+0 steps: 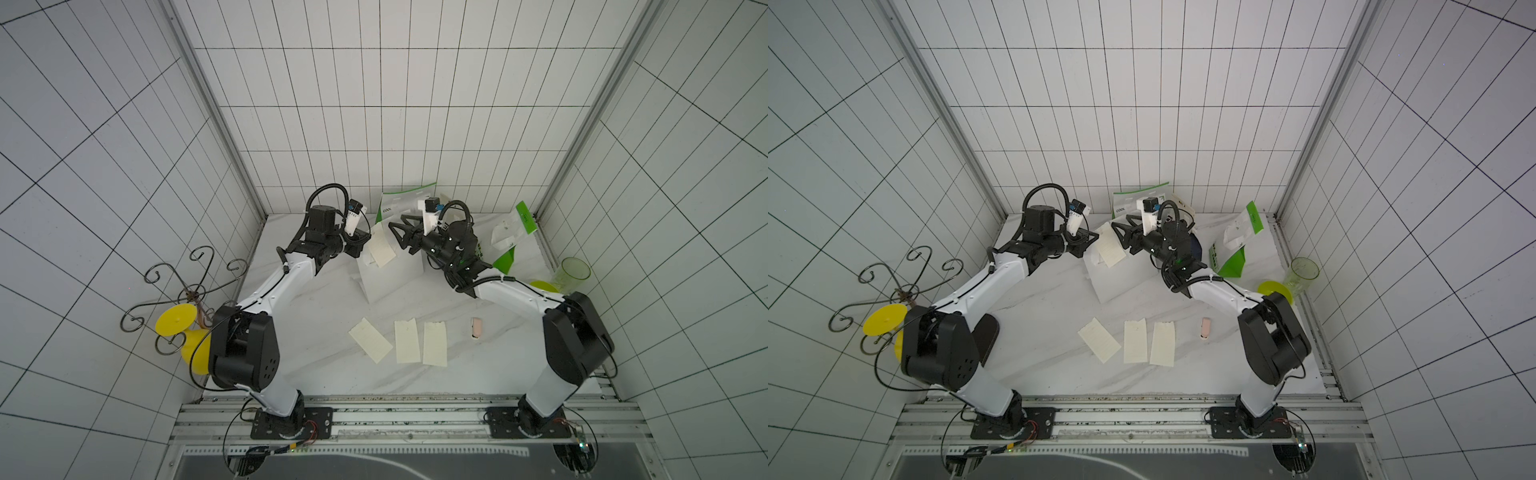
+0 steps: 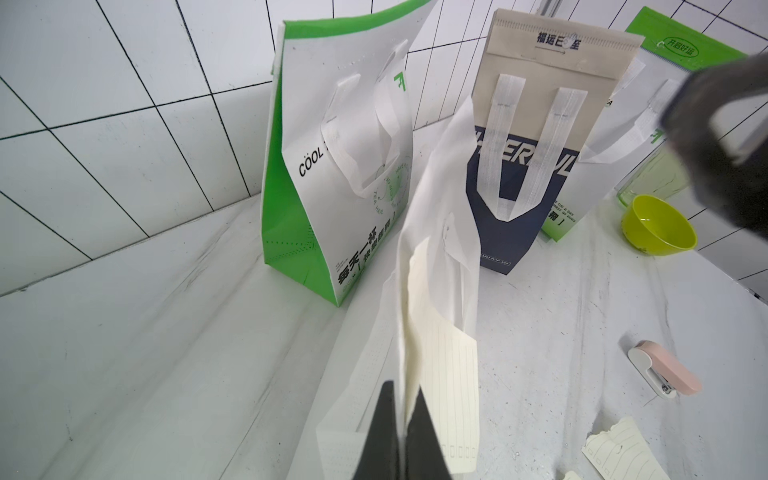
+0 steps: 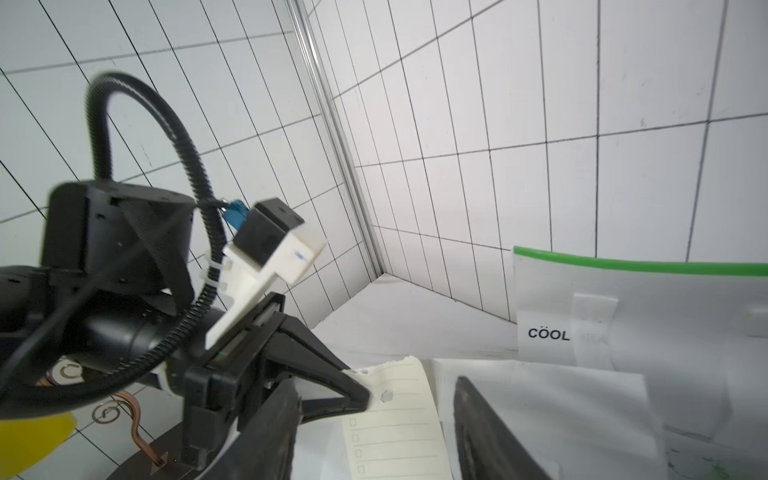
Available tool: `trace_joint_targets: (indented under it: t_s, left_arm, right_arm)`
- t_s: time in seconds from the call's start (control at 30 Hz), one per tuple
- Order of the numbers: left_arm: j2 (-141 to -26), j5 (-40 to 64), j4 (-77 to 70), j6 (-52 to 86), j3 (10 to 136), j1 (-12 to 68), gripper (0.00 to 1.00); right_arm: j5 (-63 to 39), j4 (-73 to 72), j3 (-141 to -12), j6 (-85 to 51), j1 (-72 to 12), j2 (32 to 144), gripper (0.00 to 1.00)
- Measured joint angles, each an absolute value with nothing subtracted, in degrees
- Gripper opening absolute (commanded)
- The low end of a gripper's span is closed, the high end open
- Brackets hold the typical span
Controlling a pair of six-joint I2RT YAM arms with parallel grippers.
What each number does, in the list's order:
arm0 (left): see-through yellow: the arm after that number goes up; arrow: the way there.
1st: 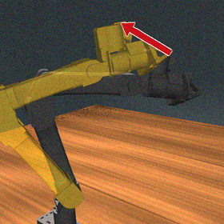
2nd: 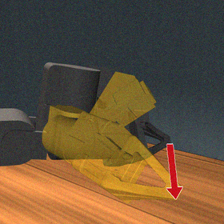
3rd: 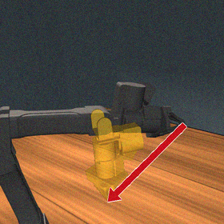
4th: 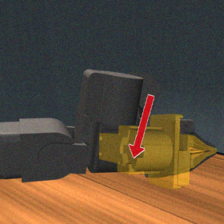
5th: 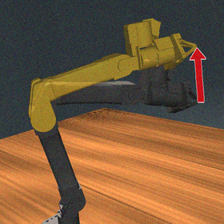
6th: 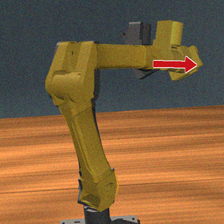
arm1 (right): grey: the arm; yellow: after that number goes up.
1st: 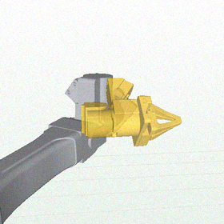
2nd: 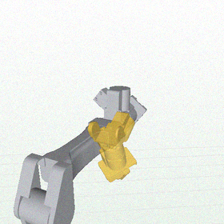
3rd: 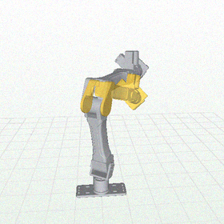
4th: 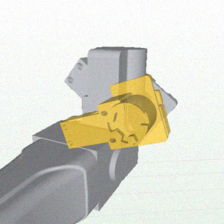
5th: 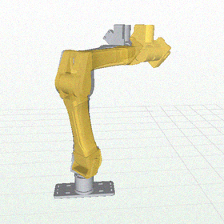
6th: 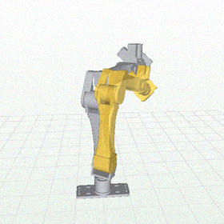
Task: Staple the receipts to the bags
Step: Hold the receipt from the takeout bag, then pick up the stapler from the center of the board.
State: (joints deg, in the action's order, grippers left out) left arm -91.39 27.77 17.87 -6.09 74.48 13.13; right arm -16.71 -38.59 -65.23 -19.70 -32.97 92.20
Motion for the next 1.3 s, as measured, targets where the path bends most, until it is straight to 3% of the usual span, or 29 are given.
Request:
trace_joint_targets:
  t_s: [0.2, 0.57, 0.77, 1.3]
  left_arm:
    - [-84.58, 24.75, 16.67, -2.48, 69.1, 13.15, 0.0]
    - [-84.49, 23.81, 14.26, 1.17, 66.63, 15.44, 0.0]
    - [-87.0, 24.01, 14.06, 1.56, 67.57, 15.55, 0.0]
    - [-87.85, 25.5, 13.89, 2.48, 68.29, 15.55, 0.0]
  right_arm:
    - [-10.22, -25.76, -58.0, -24.71, -32.93, 80.73, 0.61]
    - [-0.75, 7.42, -49.93, -30.09, -27.38, 72.95, 0.63]
    - [-0.16, 19.0, -48.64, -30.44, -19.77, 75.75, 0.63]
    - [1.06, 31.16, -48.64, -30.41, -19.49, 86.15, 0.57]
